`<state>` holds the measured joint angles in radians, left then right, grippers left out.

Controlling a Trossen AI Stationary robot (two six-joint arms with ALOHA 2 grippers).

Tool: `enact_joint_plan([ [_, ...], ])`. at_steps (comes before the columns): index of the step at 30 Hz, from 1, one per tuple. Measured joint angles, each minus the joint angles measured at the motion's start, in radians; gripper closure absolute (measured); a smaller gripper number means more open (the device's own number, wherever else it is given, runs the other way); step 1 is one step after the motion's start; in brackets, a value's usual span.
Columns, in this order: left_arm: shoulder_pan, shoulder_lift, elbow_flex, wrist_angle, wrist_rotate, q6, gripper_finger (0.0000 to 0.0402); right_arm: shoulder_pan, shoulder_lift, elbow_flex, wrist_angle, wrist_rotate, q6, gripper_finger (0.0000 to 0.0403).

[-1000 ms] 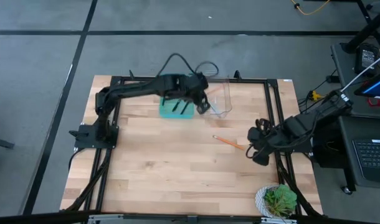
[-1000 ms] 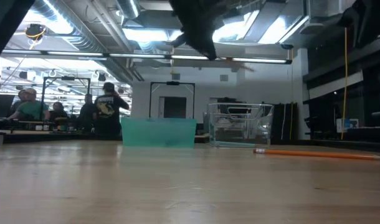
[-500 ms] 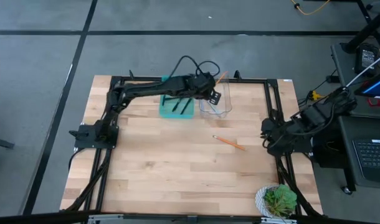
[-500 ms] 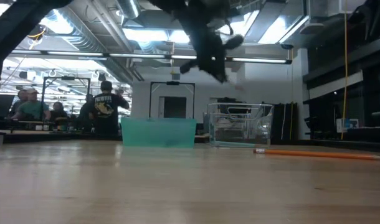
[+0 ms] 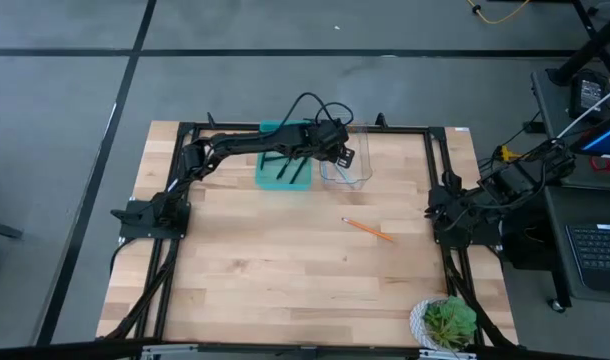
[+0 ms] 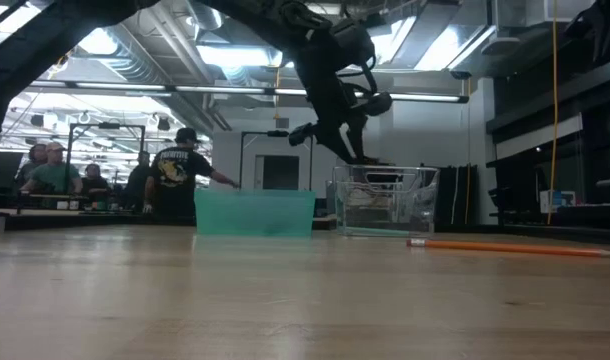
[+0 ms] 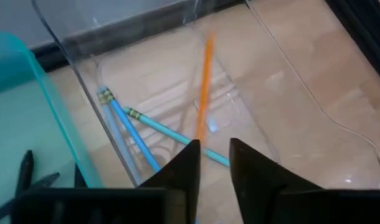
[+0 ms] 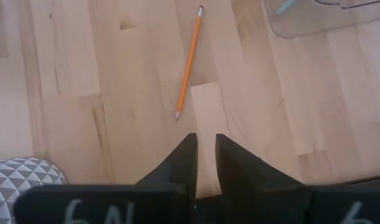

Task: Sort pens & pencils
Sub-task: Put the yellow pencil into the transparent bin

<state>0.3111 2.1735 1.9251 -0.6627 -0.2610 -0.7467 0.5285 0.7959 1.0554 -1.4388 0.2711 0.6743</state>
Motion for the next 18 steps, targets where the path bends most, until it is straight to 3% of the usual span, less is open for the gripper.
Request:
enact_joint_plan([
  [9, 0.012, -0.02, 0.0, 0.007, 0.034, 0.041, 0.0277, 0.0, -0.003, 0.0, -0.004, 0.002, 0.001, 0.0344],
  [18, -0.013, -0.218, 0.002, -0.025, 0.34, 0.294, 0.0277, -0.001, 0.014, 0.0, 0.133, 0.137, -0.074, 0.0327],
])
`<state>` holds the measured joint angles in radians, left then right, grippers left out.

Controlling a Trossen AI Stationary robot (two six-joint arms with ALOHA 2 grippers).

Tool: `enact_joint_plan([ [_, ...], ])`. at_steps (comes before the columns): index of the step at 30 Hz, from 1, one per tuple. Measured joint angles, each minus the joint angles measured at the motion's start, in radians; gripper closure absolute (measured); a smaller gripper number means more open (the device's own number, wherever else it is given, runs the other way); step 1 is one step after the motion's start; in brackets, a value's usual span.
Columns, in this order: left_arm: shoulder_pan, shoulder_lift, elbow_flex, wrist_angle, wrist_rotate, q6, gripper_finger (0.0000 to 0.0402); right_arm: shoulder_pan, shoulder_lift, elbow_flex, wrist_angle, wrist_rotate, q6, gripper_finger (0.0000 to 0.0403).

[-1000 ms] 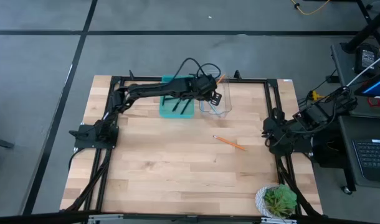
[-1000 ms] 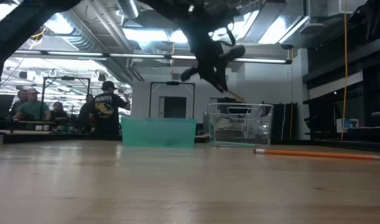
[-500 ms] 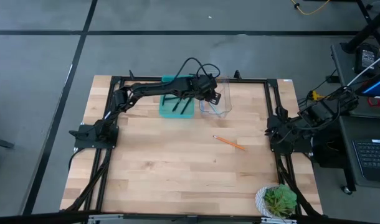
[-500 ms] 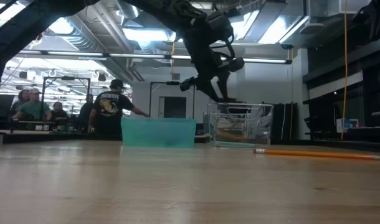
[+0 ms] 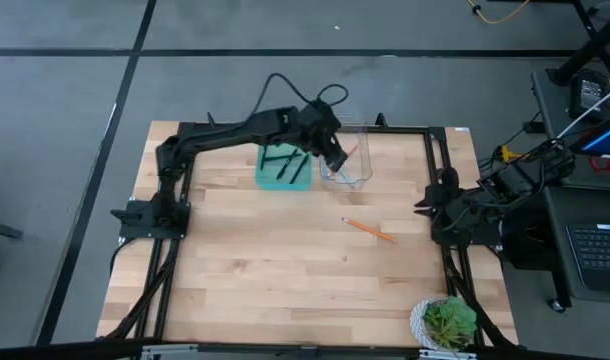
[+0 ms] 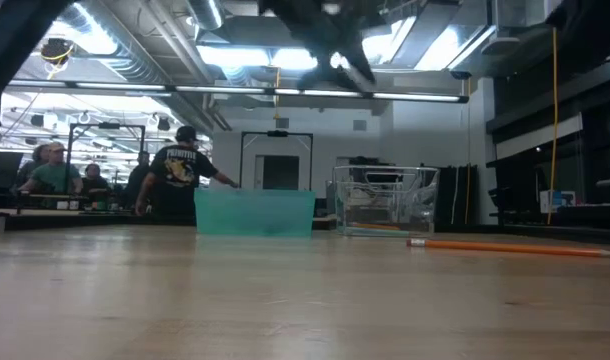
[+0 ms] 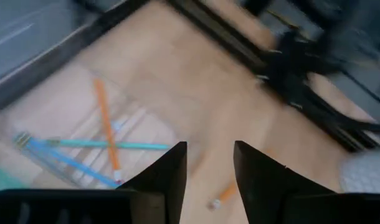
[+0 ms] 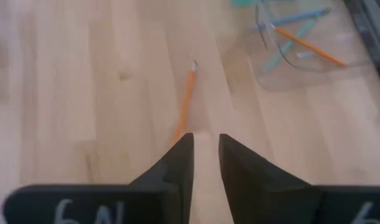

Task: Sort pens & pencils
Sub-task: Put the yellow pencil into the transparent bin

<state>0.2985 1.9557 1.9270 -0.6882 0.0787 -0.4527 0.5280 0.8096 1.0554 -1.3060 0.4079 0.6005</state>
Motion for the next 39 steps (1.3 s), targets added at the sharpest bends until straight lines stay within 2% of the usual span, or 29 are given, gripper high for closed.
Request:
enact_joint_plan([
  [2, -0.023, -0.045, 0.0, -0.054, 0.025, 0.041, 0.0277, -0.008, 0.018, 0.0, 0.052, 0.0, -0.003, 0.0315],
  [6, -0.086, -0.09, 0.001, -0.225, 0.011, 0.099, 0.0277, -0.031, 0.063, -0.047, 0.139, -0.008, -0.001, 0.027],
  [10, -0.164, -0.09, 0.0, -0.353, -0.113, 0.149, 0.0277, -0.094, 0.104, -0.133, 0.186, -0.126, 0.079, 0.0221],
  [14, -0.233, -0.091, -0.009, -0.442, -0.18, 0.149, 0.0277, -0.152, 0.126, -0.252, 0.253, -0.211, 0.147, 0.02],
  [16, -0.265, -0.09, -0.022, -0.465, -0.203, 0.149, 0.0277, -0.182, 0.148, -0.313, 0.282, -0.239, 0.179, 0.0199],
  [21, -0.323, -0.09, -0.026, -0.64, -0.217, 0.142, 0.0277, -0.225, 0.227, -0.446, 0.4, -0.277, 0.18, 0.021],
  [26, -0.345, -0.09, -0.104, -0.645, -0.216, 0.15, 0.0277, -0.231, 0.321, -0.495, 0.485, -0.296, 0.174, 0.0228],
  [34, -0.376, -0.09, -0.283, -0.447, -0.19, 0.172, 0.0277, -0.207, 0.444, -0.513, 0.566, -0.298, 0.147, 0.0263],
  [39, -0.394, -0.09, -0.339, -0.382, -0.188, 0.172, 0.0277, -0.189, 0.47, -0.513, 0.6, -0.298, 0.128, 0.0286],
])
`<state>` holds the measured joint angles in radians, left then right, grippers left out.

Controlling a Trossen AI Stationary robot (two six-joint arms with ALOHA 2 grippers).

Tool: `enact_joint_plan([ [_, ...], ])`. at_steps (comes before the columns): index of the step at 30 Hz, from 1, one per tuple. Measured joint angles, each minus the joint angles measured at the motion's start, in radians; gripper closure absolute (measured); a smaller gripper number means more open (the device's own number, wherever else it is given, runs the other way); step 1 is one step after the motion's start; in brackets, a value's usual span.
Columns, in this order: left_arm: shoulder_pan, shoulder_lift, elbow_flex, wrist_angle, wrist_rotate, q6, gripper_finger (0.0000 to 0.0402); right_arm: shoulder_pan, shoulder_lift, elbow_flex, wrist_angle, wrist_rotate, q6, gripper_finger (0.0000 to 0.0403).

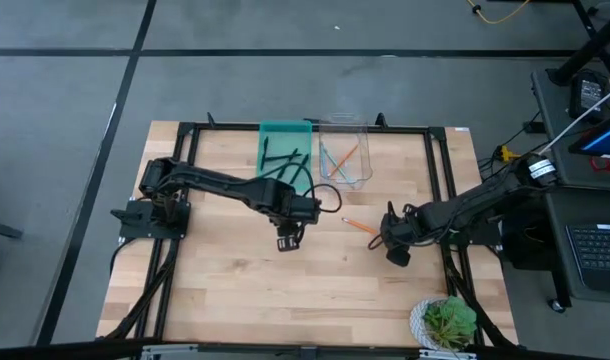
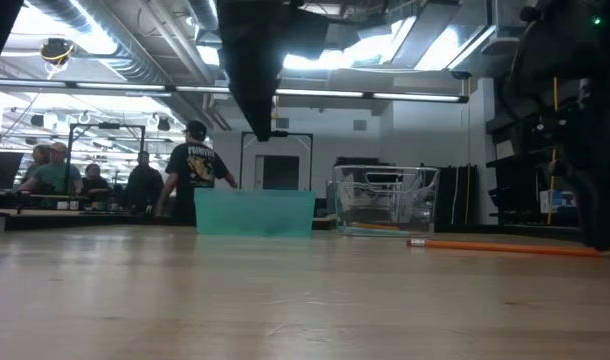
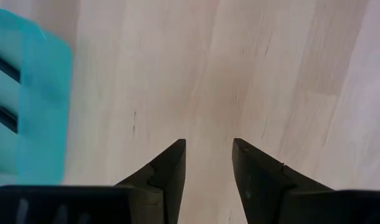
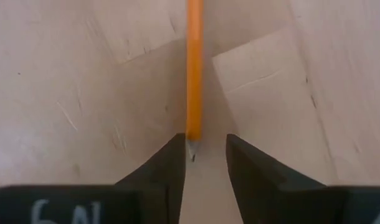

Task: Sort pens & pencils
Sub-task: Put the yellow pencil into the transparent bin

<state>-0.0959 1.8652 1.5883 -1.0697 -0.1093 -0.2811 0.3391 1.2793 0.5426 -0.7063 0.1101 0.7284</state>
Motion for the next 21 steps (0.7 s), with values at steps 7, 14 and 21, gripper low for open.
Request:
enact_joint_plan([
  [7, 0.002, 0.0, -0.008, 0.012, 0.014, -0.004, 0.0277, 0.0, 0.0, 0.0, 0.0, 0.001, -0.002, 0.031],
  [14, 0.002, 0.0, -0.008, 0.011, 0.015, -0.004, 0.0277, 0.0, 0.0, 0.0, -0.001, 0.001, -0.003, 0.0337],
  [21, 0.002, 0.0, -0.008, 0.011, 0.015, -0.005, 0.0277, 0.0, -0.001, 0.0, -0.002, -0.022, -0.004, 0.0373],
])
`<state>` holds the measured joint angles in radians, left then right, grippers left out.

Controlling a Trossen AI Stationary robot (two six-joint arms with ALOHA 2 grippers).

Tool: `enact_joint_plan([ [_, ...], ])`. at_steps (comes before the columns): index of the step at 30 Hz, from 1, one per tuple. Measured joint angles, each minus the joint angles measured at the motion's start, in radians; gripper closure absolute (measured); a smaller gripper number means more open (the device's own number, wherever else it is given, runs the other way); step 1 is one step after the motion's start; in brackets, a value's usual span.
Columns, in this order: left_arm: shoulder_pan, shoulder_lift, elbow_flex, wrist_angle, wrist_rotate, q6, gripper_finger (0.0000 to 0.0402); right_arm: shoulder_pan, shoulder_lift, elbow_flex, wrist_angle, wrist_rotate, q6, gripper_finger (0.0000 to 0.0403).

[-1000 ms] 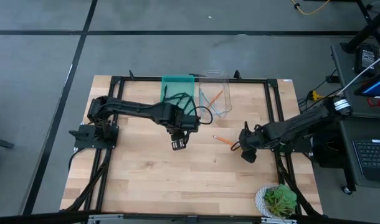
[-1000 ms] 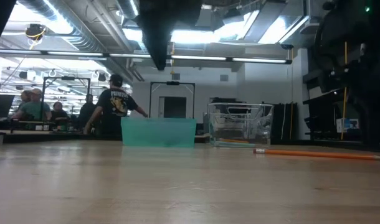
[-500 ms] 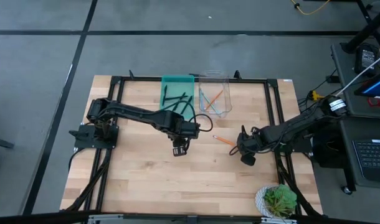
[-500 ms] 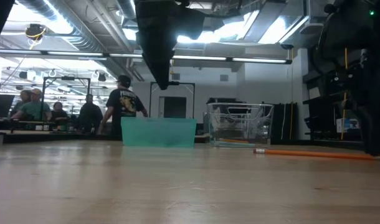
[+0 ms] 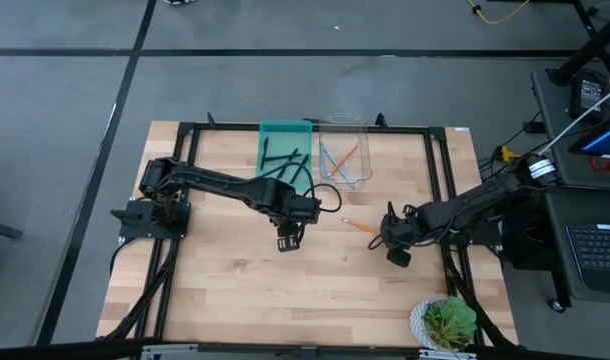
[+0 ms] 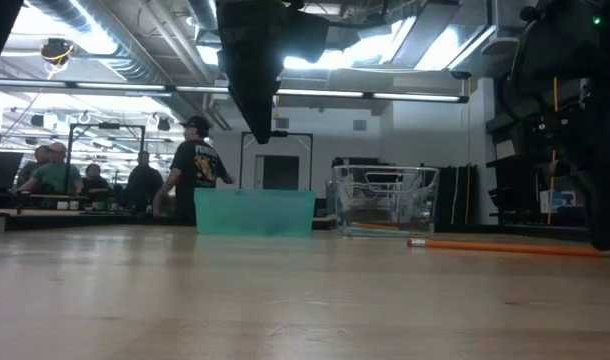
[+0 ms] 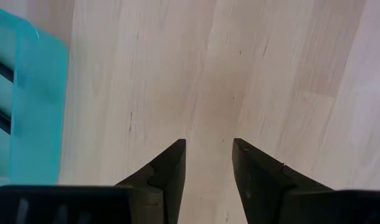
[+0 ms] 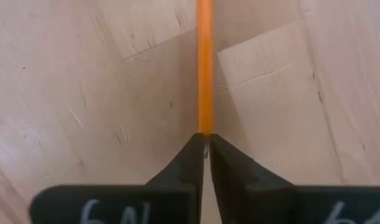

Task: Sort pens & pencils
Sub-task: Put the yellow pencil into the transparent bin

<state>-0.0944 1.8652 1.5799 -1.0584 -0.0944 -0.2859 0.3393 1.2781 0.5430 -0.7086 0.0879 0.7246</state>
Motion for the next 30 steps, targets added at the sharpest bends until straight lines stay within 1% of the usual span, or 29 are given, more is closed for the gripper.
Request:
enact_joint_plan([
  [7, 0.0, 0.0, 0.0, 0.0, 0.0, 0.0, 0.0277, 0.029, 0.001, 0.0, 0.0, -0.003, -0.014, 0.0397],
  [18, 0.0, 0.0, 0.0, 0.041, 0.0, 0.0, 0.0277, 0.033, 0.049, 0.006, 0.008, 0.0, -0.024, 0.04],
  [27, 0.002, 0.0, 0.0, 0.211, 0.0, 0.008, 0.0277, 0.033, 0.075, 0.004, 0.022, -0.006, -0.027, 0.0399],
  [30, 0.003, 0.0, 0.0, 0.242, 0.0, 0.008, 0.0277, 0.033, 0.075, 0.003, 0.023, -0.005, -0.027, 0.04],
])
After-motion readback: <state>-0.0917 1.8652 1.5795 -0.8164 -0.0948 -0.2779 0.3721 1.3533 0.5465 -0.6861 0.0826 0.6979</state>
